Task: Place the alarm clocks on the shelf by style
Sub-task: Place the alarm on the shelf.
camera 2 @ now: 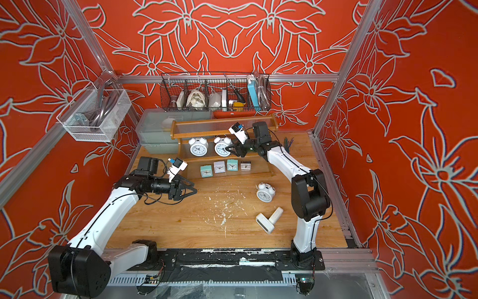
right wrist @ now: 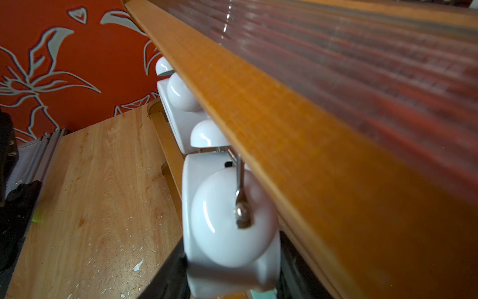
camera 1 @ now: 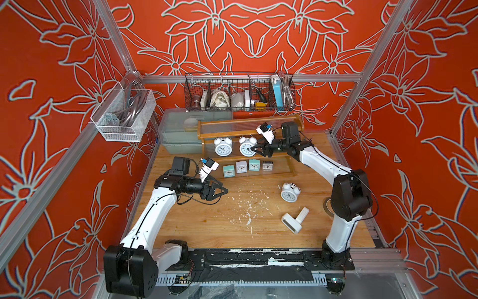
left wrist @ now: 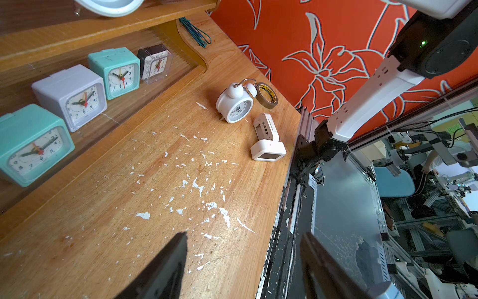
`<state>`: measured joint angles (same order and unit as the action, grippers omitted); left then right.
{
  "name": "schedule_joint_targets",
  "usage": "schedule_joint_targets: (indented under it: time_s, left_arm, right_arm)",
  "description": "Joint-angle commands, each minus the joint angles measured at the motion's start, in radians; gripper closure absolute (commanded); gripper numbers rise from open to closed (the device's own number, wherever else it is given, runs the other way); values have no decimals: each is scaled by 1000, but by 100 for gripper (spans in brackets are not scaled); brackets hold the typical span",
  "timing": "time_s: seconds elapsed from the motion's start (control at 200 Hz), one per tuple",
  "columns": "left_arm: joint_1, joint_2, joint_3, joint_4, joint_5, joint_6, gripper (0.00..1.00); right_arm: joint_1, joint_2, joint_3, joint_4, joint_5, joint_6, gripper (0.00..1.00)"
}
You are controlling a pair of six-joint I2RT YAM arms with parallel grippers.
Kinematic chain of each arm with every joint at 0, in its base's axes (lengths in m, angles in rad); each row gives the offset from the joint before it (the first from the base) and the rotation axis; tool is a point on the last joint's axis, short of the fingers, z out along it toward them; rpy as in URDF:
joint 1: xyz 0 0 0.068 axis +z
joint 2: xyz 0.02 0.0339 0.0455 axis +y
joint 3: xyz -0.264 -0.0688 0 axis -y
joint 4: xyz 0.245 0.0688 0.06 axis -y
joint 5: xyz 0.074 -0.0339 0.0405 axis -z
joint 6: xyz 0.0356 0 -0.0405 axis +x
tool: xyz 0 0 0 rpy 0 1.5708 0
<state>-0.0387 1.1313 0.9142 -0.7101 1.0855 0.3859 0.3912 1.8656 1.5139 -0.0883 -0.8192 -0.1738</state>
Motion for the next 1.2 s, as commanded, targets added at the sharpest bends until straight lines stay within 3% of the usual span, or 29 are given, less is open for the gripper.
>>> schedule_joint_targets:
  time_s: [0.0, 0.841, 1.196]
  left_arm:
    - [8, -18, -14, -9, 12, 15, 30]
    - [8, -3, -17, -8, 4, 25, 30]
    - [9, -10, -18, -9, 8, 26, 30]
  right_arm:
    - [-1, 14, 49, 86, 8, 31, 63]
    - [11, 98, 46, 129, 16, 36, 61]
    - [11, 37, -43, 169, 78, 18, 48]
